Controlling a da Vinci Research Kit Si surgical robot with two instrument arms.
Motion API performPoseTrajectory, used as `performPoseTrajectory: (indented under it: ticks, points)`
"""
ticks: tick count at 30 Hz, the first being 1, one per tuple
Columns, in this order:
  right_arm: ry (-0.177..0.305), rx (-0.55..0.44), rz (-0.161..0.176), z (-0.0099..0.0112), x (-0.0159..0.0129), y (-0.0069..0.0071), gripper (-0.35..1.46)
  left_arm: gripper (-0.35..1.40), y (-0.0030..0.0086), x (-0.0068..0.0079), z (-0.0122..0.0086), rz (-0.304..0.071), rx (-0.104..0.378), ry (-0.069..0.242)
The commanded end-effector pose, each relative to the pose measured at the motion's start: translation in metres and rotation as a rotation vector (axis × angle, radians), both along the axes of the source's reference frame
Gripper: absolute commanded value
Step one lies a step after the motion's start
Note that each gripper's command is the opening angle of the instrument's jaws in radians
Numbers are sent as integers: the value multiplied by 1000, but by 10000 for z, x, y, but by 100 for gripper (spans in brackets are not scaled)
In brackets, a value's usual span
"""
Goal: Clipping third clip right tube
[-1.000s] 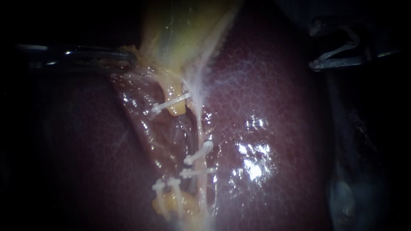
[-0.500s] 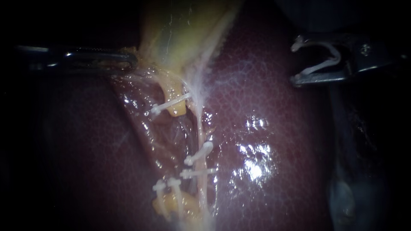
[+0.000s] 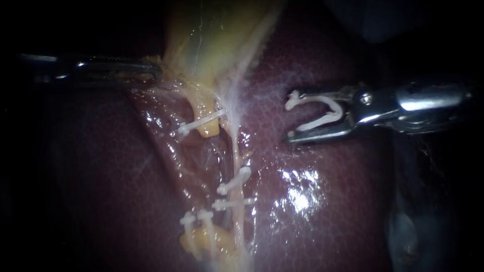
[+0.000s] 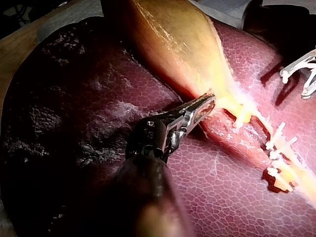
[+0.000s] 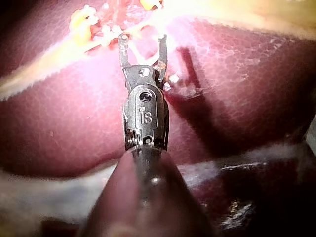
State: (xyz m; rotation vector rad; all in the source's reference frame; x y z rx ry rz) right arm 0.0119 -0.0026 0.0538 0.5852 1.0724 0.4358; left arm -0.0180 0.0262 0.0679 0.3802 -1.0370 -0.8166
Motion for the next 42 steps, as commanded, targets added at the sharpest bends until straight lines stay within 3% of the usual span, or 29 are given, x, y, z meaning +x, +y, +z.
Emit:
performPoseTrajectory:
  ticks: [1, 16, 33, 36, 42]
  points:
    - [2, 25, -2, 4, 4, -3, 49, -35, 0, 0, 0, 0, 0, 0]
    - [-28, 202, 36, 61, 26, -23, 49, -35, -2, -3, 0, -5, -2, 4]
    - [-36, 298, 33, 108, 49, -40, 48, -35, -4, -5, 0, -6, -3, 5]
    - [-29, 310, 42, 114, 53, -42, 48, -35, -4, -5, 0, -6, -3, 5]
    - [32, 392, 62, 121, 63, -42, 48, -35, -4, -5, 1, -6, -4, 6]
